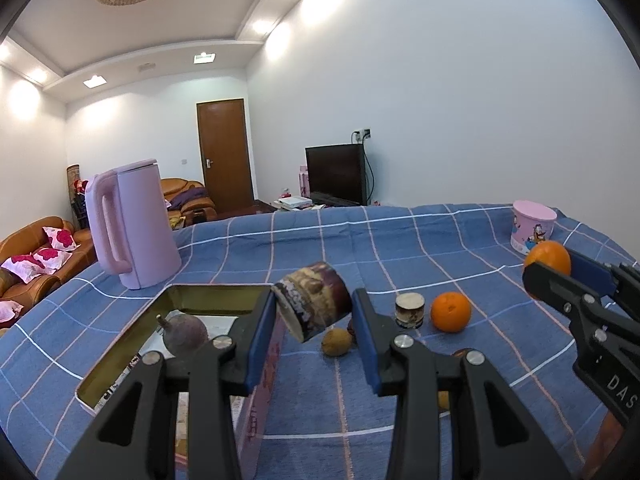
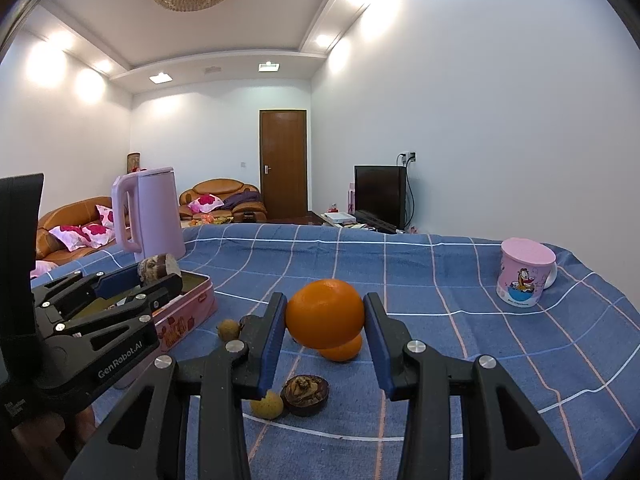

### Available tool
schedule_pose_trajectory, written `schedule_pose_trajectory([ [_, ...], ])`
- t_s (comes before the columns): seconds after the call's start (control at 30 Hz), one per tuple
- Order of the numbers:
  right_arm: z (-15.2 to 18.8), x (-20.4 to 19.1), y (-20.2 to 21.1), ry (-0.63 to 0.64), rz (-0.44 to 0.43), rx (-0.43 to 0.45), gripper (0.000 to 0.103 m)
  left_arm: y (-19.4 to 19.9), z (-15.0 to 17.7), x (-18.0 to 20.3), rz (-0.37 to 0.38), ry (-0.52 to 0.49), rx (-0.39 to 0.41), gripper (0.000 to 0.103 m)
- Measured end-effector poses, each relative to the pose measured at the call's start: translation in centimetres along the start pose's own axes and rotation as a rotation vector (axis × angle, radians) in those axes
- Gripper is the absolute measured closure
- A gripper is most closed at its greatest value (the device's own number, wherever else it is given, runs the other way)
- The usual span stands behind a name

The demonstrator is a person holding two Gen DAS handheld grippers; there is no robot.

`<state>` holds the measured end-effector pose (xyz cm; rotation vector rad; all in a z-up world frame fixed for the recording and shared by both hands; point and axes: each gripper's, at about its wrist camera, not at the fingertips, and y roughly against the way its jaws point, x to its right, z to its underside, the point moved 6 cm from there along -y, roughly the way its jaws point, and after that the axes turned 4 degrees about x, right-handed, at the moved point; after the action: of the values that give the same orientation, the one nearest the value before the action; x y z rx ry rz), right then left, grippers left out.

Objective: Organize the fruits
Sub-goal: 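Lift the brown can with the left tool while the right tool holds the orange, then carry the can in the left tool and orange in the right tool over the tin box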

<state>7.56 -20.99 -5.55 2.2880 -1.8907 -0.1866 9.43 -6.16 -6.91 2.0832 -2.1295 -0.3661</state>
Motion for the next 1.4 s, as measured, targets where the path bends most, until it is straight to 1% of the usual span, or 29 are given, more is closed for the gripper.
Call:
schedule_pose_trajectory([
  [0.43,-0.7,-1.4,-0.7,0.026,-0.024,-0.002,0.062,0.0,-0.1,-1.9,-0.014,0.021,-0.014,0.062],
  [0.83,-1.9,-4.6,-1.8,0.049,-0.093,-0.002,0.062,-0.1,-0.3,-4.8,-0.058,0.033,-0.028,0.062],
  [1.03,-2.6,-6.5,-2.7,0.056,-0.136,-0.005,0.062,-0.4,-0.2,-6.7,-0.095,0.028,-0.045,0.062],
  [1.4,-3.1,-11.1,-4.3,0.073,-0.227,-0.022,0.062,-1.8,0.9,-12.7,-0.200,0.062,-0.118,0.062],
])
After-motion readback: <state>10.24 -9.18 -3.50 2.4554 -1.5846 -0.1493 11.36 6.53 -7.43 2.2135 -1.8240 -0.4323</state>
